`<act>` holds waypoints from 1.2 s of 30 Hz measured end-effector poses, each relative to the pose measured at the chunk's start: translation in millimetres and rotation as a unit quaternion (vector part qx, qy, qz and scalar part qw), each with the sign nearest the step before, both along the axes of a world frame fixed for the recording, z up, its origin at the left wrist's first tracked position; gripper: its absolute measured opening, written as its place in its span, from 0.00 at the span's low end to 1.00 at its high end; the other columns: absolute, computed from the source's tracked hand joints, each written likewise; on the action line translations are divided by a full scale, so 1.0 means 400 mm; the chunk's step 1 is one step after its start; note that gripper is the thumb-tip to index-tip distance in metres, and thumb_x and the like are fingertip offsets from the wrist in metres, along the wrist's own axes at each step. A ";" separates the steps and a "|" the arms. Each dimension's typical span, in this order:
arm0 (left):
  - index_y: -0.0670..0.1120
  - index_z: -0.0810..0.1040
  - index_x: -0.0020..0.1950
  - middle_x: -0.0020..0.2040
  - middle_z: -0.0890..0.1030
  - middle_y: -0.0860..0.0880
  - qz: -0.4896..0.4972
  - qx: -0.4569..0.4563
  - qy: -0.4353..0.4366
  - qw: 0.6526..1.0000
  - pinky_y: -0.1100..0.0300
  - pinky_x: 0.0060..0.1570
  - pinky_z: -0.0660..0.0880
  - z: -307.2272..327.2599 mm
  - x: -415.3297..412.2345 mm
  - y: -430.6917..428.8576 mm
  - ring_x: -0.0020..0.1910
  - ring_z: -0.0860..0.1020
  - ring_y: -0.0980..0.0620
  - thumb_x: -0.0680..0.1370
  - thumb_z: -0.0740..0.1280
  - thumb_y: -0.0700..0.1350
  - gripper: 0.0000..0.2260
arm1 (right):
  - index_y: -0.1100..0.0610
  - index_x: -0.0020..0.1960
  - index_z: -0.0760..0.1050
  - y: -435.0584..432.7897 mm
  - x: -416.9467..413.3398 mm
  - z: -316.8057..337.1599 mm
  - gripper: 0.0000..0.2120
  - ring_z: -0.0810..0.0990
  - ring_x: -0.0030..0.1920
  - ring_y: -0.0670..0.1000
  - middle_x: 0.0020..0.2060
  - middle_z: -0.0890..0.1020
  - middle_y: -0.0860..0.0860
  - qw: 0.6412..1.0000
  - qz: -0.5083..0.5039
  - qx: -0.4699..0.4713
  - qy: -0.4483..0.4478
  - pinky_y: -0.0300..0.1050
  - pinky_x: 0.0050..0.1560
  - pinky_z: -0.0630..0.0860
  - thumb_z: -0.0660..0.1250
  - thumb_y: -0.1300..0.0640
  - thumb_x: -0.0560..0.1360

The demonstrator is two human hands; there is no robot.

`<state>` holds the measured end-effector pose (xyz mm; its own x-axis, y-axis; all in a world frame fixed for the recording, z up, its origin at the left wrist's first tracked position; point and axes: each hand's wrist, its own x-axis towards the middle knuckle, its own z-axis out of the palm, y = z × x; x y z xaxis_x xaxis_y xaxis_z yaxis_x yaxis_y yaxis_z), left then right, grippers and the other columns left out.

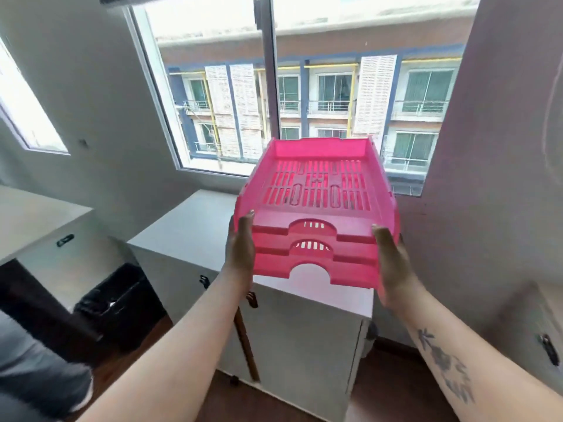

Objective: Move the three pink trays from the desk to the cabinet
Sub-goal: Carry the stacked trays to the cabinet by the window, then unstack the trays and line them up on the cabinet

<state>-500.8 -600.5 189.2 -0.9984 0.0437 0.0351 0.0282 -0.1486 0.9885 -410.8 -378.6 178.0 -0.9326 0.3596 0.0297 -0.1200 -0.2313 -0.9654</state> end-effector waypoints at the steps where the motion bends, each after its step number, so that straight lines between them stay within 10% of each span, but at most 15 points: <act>1: 0.53 0.74 0.67 0.56 0.83 0.41 0.003 0.002 0.000 1.000 0.42 0.45 0.83 -0.013 -0.032 -0.034 0.50 0.85 0.42 0.78 0.58 0.57 0.20 | 0.45 0.70 0.70 -0.028 -0.036 -0.022 0.36 0.81 0.58 0.67 0.61 0.80 0.62 1.000 0.008 0.003 -0.011 0.73 0.49 0.77 0.70 0.32 0.66; 11: 0.65 0.71 0.65 0.61 0.80 0.51 -0.043 -0.039 -0.051 0.997 0.43 0.58 0.77 -0.185 -0.304 -0.135 0.60 0.79 0.48 0.76 0.59 0.63 0.18 | 0.29 0.65 0.69 -0.172 -0.252 -0.131 0.26 0.76 0.66 0.58 0.65 0.78 0.49 0.993 -0.081 0.006 -0.087 0.70 0.63 0.71 0.67 0.32 0.68; 18: 0.61 0.70 0.67 0.61 0.79 0.54 -0.080 -0.117 -0.074 0.987 0.42 0.60 0.76 -0.265 -0.324 -0.139 0.60 0.79 0.50 0.74 0.62 0.65 0.23 | 0.39 0.72 0.65 -0.154 -0.238 -0.191 0.45 0.71 0.70 0.56 0.67 0.76 0.49 0.982 -0.091 0.056 -0.153 0.65 0.71 0.62 0.68 0.25 0.59; 24: 0.51 0.71 0.69 0.62 0.79 0.52 -0.095 -0.245 -0.003 0.965 0.48 0.52 0.81 -0.176 -0.390 -0.156 0.55 0.80 0.51 0.75 0.64 0.64 0.27 | 0.51 0.76 0.63 -0.078 -0.295 -0.058 0.33 0.78 0.62 0.55 0.69 0.75 0.53 0.965 -0.108 0.150 -0.187 0.53 0.56 0.77 0.68 0.44 0.75; 27: 0.41 0.78 0.48 0.39 0.81 0.48 -0.072 -0.301 0.042 0.950 0.63 0.31 0.77 -0.130 -0.414 -0.131 0.36 0.79 0.50 0.81 0.58 0.45 0.12 | 0.58 0.61 0.78 -0.077 -0.343 -0.023 0.13 0.81 0.41 0.54 0.45 0.84 0.51 0.944 -0.110 0.223 -0.218 0.48 0.36 0.78 0.60 0.60 0.79; 29: 0.37 0.75 0.41 0.32 0.75 0.50 -0.038 -0.301 0.064 0.951 0.69 0.23 0.67 -0.100 -0.423 -0.135 0.30 0.73 0.51 0.81 0.56 0.41 0.14 | 0.57 0.52 0.80 -0.096 -0.367 -0.021 0.13 0.82 0.40 0.59 0.40 0.83 0.53 0.935 -0.142 0.243 -0.214 0.58 0.41 0.80 0.58 0.62 0.77; 36: 0.45 0.80 0.52 0.45 0.82 0.40 0.026 -0.315 0.073 0.946 0.51 0.37 0.78 -0.019 -0.576 -0.379 0.41 0.80 0.44 0.82 0.58 0.47 0.13 | 0.56 0.55 0.79 -0.294 -0.510 0.028 0.11 0.83 0.42 0.52 0.45 0.84 0.54 0.962 -0.060 0.237 -0.117 0.45 0.37 0.79 0.59 0.60 0.79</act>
